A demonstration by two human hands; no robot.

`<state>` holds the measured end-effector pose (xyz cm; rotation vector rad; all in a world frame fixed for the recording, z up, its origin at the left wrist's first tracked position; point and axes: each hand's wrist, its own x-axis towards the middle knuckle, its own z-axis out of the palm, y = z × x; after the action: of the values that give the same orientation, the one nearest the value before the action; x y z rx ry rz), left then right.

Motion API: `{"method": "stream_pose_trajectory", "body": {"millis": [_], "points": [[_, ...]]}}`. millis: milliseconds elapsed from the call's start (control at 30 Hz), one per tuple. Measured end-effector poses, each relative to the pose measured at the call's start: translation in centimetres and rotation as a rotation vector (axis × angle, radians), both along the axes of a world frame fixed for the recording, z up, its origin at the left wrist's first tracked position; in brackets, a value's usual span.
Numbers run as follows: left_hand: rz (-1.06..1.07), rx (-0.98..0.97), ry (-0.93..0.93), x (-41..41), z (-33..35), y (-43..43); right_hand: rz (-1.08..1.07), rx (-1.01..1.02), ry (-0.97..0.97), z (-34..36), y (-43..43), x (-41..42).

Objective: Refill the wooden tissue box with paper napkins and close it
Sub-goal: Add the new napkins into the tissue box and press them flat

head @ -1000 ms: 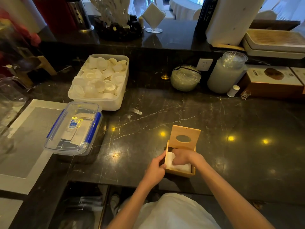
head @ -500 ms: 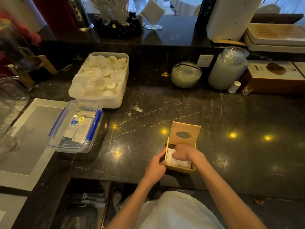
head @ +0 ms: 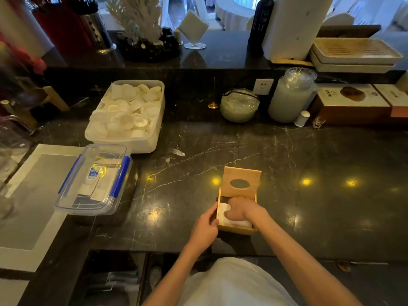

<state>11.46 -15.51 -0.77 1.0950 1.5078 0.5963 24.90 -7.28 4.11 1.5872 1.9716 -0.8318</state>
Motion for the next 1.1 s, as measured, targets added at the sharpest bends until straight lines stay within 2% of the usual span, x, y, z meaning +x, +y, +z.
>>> {"method": "stream_pose_trajectory", "body": {"millis": [167,233,333,467,567,633,833,967,1100], "points": [[-0.039,0.054,-0.006,0.1,0.1,0.0,0.055,0.268,0.089,0.4,-3.2,0.5],[-0.045,0.050,-0.023,-0.1,-0.1,0.1,0.104,0.165,0.089,0.4,-4.4,0.5],[-0.057,0.034,-0.043,-0.4,0.0,0.2,0.186,0.015,-0.012,-0.2,-5.1,0.8],[-0.103,0.032,-0.032,-0.7,0.7,0.1,0.196,0.119,-0.033,-0.3,-5.9,1.1],[-0.131,0.044,0.001,-0.7,1.0,0.3,0.199,0.072,-0.019,-0.4,-6.5,1.4],[-0.187,0.070,0.041,-0.7,1.1,0.6,0.184,0.061,-0.007,-0.8,-6.9,1.8],[-0.355,0.149,0.273,-0.2,1.6,0.9,0.095,0.277,-0.016,-0.9,-7.4,3.4],[-0.488,0.186,0.462,0.5,2.6,0.9,0.050,0.309,-0.037,-1.9,-7.8,4.3],[-0.501,0.154,0.514,0.7,2.6,1.7,-0.104,0.354,0.049,-1.8,-7.4,5.1]]}}
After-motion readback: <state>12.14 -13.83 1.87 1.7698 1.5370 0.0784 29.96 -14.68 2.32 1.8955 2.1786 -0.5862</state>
